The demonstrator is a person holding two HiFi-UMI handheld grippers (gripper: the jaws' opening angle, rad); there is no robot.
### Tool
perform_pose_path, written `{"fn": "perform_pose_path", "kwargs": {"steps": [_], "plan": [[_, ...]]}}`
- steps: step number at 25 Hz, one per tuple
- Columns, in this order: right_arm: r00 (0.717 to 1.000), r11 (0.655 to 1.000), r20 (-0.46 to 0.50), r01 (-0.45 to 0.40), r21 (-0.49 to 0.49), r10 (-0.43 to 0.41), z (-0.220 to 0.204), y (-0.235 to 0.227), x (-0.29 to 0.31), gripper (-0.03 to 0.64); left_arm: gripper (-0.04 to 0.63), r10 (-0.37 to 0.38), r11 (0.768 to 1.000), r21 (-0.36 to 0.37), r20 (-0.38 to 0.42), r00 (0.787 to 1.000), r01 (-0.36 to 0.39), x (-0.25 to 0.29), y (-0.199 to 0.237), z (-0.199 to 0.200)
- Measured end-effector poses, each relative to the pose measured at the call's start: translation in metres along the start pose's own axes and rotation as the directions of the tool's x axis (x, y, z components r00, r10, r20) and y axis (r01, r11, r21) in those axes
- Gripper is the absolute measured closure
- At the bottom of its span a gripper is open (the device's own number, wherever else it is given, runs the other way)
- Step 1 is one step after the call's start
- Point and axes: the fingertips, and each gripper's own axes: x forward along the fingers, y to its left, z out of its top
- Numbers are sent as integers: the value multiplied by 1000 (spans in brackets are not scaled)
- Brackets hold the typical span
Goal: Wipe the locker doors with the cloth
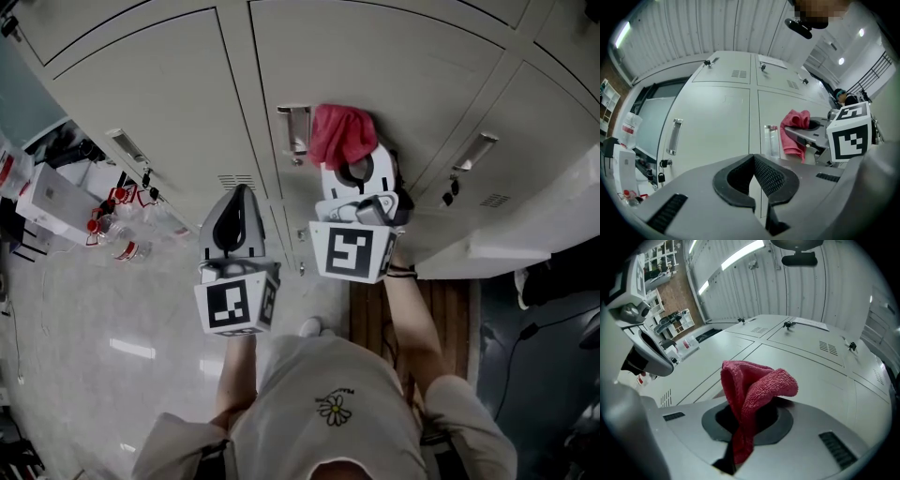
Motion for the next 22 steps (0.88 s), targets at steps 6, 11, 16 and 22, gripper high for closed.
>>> {"fn": "perform_pose_path", "kwargs": {"steps": [6,11,16,22], "plan": [[998,999,-45,40,-36,-41,-17,-18,-13,586,580,-44,999,9,41,998,44,6,-11,4],[990,994,-98,92,-59,-97,-38,-39,-28,586,578,-69,998,9,46,997,69,8,-16,6],[980,987,-133,137,-89,-148,-59,-63,-44,586,580,-72,997,7,55,996,72,10,-18,10],[955,973,-197,205,-111,-223,-83,-95,-63,586,580,-86,996,8,50,995,85,9,-22,7]]}}
